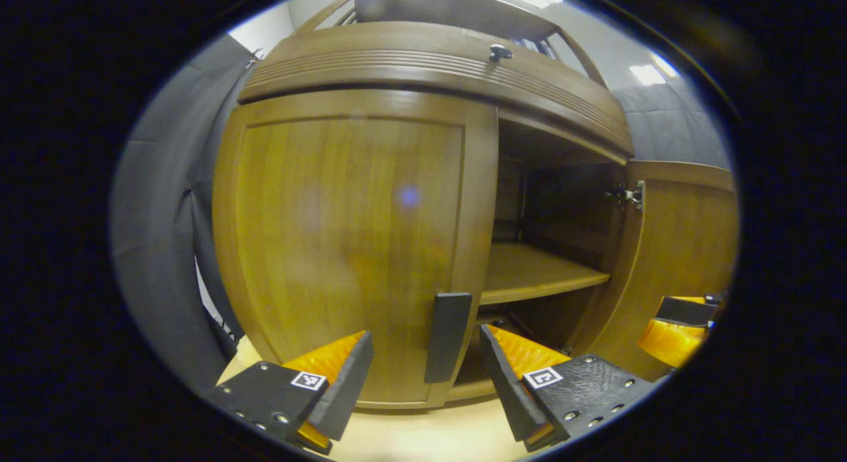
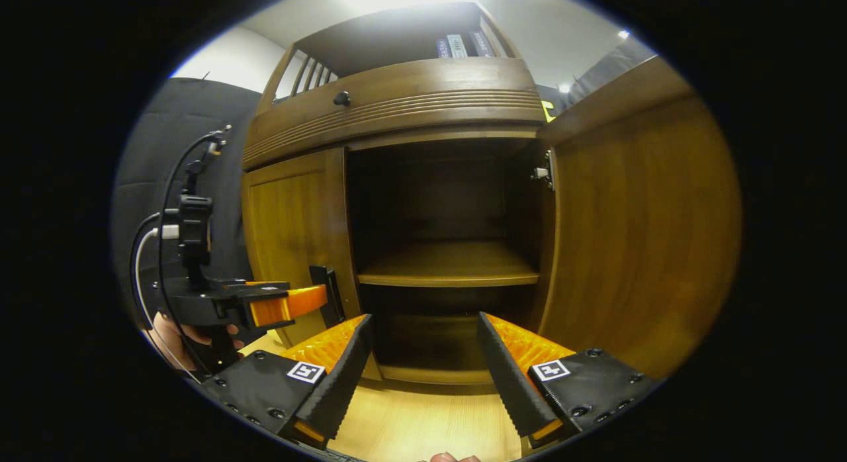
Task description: Open the right door of the double-door shoe cabinet with the right hand, and open the left door with the left hand.
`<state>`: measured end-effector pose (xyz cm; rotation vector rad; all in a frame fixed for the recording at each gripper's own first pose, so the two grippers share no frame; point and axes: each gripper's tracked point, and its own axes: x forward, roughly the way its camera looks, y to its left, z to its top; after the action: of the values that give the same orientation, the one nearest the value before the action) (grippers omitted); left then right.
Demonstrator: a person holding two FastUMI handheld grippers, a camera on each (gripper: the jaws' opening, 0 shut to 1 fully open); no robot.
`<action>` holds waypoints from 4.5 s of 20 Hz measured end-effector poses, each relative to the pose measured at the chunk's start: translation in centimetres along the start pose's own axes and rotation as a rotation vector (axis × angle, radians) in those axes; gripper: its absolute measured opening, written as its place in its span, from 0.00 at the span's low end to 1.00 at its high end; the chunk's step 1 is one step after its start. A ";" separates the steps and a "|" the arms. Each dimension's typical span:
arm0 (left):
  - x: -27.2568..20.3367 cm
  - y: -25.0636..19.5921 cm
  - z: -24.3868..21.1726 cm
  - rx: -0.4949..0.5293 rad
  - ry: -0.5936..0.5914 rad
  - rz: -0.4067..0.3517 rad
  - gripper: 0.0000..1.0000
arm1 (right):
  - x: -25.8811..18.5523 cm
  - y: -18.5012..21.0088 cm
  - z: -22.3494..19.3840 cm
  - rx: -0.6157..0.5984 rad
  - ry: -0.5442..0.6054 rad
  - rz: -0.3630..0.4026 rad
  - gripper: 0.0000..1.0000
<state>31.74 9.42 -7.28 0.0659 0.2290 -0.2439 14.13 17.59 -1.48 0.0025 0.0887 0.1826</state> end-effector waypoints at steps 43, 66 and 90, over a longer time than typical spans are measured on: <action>4.0 -1.7 -1.2 0.022 0.000 -0.004 0.07 | -2.7 1.1 -3.0 0.040 0.067 -0.051 0.93; 4.0 -1.0 -1.4 0.024 -0.039 0.071 0.07 | -9.1 4.3 -4.6 0.019 0.080 -0.041 0.93; 3.1 -1.7 -0.1 0.128 -0.093 -0.001 0.05 | -9.2 4.5 -2.8 -0.016 0.082 -0.073 0.93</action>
<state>34.25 7.06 -8.18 0.1806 0.1208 -0.2621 4.06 20.33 -3.45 -0.0244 0.1691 0.1107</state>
